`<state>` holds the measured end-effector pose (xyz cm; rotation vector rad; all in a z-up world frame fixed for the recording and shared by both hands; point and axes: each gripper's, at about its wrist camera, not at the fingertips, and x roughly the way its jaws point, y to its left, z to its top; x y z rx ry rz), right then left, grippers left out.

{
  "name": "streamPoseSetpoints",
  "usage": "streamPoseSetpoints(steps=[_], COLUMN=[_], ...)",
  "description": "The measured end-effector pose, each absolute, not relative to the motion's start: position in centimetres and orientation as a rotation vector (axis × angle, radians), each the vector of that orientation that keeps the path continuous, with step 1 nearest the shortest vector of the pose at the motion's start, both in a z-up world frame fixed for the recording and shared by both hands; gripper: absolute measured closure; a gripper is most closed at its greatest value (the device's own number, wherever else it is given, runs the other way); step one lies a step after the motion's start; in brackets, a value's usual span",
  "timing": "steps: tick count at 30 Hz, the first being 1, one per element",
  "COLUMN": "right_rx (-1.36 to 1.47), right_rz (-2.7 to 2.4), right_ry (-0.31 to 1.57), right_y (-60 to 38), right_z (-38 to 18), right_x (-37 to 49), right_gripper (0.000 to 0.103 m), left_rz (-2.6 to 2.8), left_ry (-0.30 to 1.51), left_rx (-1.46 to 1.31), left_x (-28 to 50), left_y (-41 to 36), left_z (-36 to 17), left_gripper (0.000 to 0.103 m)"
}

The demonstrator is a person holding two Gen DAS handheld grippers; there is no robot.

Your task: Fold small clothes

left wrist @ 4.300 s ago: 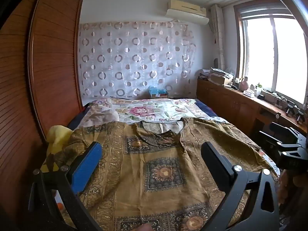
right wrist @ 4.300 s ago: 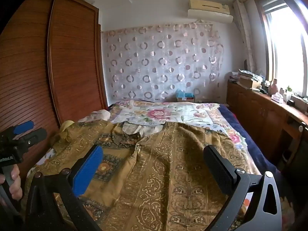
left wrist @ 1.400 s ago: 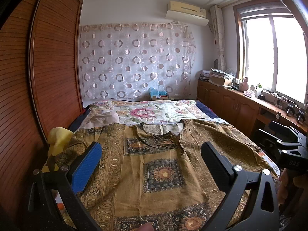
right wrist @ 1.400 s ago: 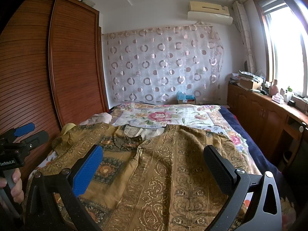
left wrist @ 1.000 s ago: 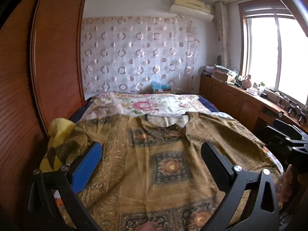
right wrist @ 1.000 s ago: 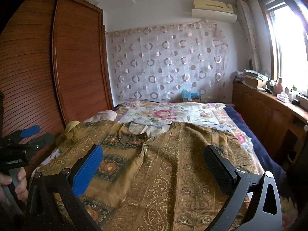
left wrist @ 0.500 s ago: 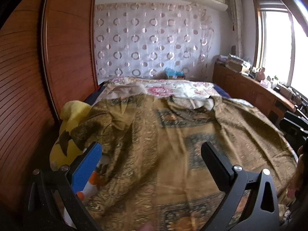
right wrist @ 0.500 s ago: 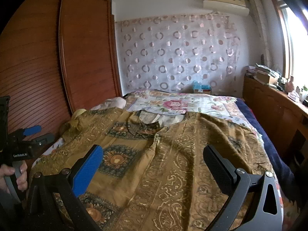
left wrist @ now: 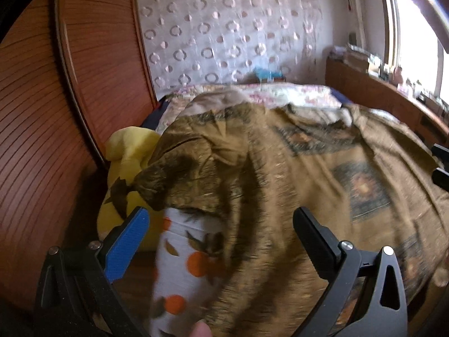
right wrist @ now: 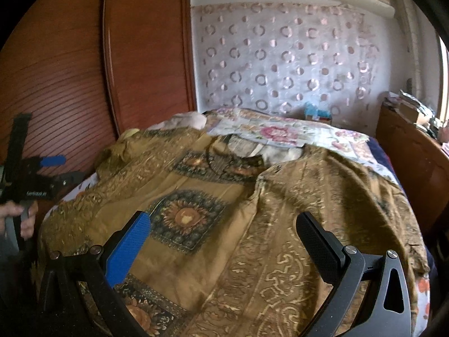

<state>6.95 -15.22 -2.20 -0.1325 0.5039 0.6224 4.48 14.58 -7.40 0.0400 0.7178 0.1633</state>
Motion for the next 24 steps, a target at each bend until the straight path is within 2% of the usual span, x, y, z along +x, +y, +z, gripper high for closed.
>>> streamPoseSetpoints(steps=[3,7,11,12,14,21,23,24], right_rx=[-0.138,-0.151,-0.186,-0.202,-0.213,-0.224,-0.242,-0.255], right_rz=[0.639,0.659,0.654,0.644,0.643,0.696,0.718,0.723], right_ry=[0.518,0.529,0.519,0.506,0.501,0.534,0.542,0.54], right_y=[-15.1,-15.3,-15.2,-15.4,-15.3,-14.0,-13.5,-13.3], right_z=[-2.0,-1.9,-1.7,-1.6,-1.6,-1.9,-1.9,-1.9], right_x=[7.2,6.8,6.3,5.9,5.8,6.1,6.3,6.2], right_gripper=[0.0,0.0,0.0,0.0,0.0,0.0,0.0,0.0], left_rz=[0.148,0.124,0.155,0.151,0.151,0.133,0.134,0.129], left_ry=[0.749,0.794,0.85,0.86,0.887,0.93,0.93,0.933], left_rx=[0.031,-0.061,-0.06,-0.053,-0.039,-0.055,-0.057,-0.057], left_x=[5.5,7.1,9.0,9.4,10.2,11.3,11.4,11.4], left_y=[15.8,18.3,19.6,19.7,20.0,20.9,21.3,21.4], left_z=[-7.7,-8.5,-9.8,-10.1,-10.6,-11.5,-11.4,-11.5], left_gripper=[0.0,0.01,0.03,0.032,0.045,0.071,0.095,0.095])
